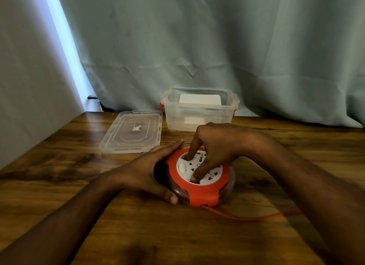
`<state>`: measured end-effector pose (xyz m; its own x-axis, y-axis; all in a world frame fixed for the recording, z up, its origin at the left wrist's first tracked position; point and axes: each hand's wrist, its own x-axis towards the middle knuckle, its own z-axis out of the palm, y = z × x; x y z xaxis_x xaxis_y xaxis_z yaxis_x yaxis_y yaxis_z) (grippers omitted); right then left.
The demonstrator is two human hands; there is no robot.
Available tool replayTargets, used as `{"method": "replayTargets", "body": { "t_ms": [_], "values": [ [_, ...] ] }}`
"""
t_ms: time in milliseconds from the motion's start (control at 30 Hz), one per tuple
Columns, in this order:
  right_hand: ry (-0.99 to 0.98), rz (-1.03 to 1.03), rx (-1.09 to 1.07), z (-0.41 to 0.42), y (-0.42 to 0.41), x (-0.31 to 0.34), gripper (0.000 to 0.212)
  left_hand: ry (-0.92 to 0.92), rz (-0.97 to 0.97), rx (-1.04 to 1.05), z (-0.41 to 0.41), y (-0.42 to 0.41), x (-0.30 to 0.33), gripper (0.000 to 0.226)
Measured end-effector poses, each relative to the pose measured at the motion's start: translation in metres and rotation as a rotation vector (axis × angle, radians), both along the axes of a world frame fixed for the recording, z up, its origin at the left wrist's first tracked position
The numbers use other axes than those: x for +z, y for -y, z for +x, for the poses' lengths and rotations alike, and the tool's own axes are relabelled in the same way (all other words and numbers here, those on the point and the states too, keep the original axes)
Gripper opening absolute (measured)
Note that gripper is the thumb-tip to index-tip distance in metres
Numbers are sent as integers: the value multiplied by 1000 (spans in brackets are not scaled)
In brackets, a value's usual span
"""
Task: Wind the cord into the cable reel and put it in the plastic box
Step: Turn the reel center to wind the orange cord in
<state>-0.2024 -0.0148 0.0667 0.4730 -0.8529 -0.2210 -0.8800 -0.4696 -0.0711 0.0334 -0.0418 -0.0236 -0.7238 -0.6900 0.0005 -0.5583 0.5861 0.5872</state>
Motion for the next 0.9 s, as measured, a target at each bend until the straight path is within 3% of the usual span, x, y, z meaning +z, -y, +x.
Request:
{"method": "replayTargets", "body": {
  "t_ms": [133, 300, 567, 900],
  "values": [
    [7, -1, -24, 1, 1, -1, 65, 3, 4, 3, 0, 1, -1, 138],
    [61, -43, 142, -8, -3, 13, 32, -5, 16, 1, 1, 2, -1, 137],
    [115, 183, 158, -13, -1, 8, 49, -19, 13, -23, 0, 1, -1, 128],
    [76, 216, 142, -5, -5, 8, 59, -30, 13, -25, -1, 0, 1, 132]
  ]
}}
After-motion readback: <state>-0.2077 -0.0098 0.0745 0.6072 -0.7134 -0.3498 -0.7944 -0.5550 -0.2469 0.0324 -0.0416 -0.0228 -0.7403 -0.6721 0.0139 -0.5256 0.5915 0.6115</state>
